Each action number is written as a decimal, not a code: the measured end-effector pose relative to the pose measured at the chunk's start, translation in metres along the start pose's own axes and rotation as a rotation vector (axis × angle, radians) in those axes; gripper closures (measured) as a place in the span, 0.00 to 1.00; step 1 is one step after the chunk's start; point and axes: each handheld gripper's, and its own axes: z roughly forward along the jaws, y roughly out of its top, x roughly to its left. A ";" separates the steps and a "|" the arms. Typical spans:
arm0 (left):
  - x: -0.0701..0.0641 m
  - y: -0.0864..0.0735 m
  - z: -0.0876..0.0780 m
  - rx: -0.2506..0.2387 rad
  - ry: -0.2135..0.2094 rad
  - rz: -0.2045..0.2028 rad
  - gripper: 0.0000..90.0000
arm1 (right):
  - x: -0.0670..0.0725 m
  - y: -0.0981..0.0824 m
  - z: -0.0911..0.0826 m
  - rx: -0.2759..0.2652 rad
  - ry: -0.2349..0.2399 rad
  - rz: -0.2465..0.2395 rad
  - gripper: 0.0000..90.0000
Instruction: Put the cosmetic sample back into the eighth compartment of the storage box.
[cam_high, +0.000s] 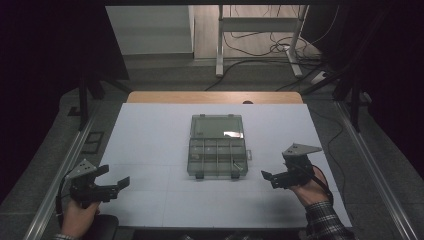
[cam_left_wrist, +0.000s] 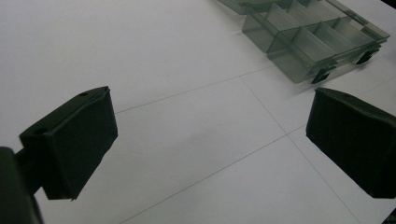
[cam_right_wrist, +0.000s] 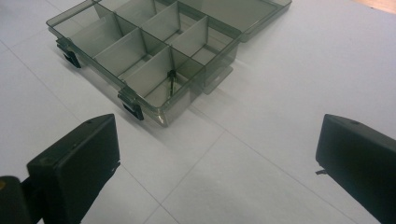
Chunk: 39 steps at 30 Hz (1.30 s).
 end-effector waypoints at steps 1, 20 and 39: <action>0.000 0.000 0.000 0.000 0.000 0.000 0.03 | -0.001 -0.002 -0.002 -0.003 -0.004 0.001 0.00; -0.001 0.000 0.000 0.003 0.005 0.005 0.03 | -0.014 -0.029 -0.031 -0.031 -0.038 0.084 0.00; -0.002 0.000 0.000 0.003 0.011 0.011 0.03 | -0.024 -0.063 -0.055 -0.087 -0.093 0.208 0.00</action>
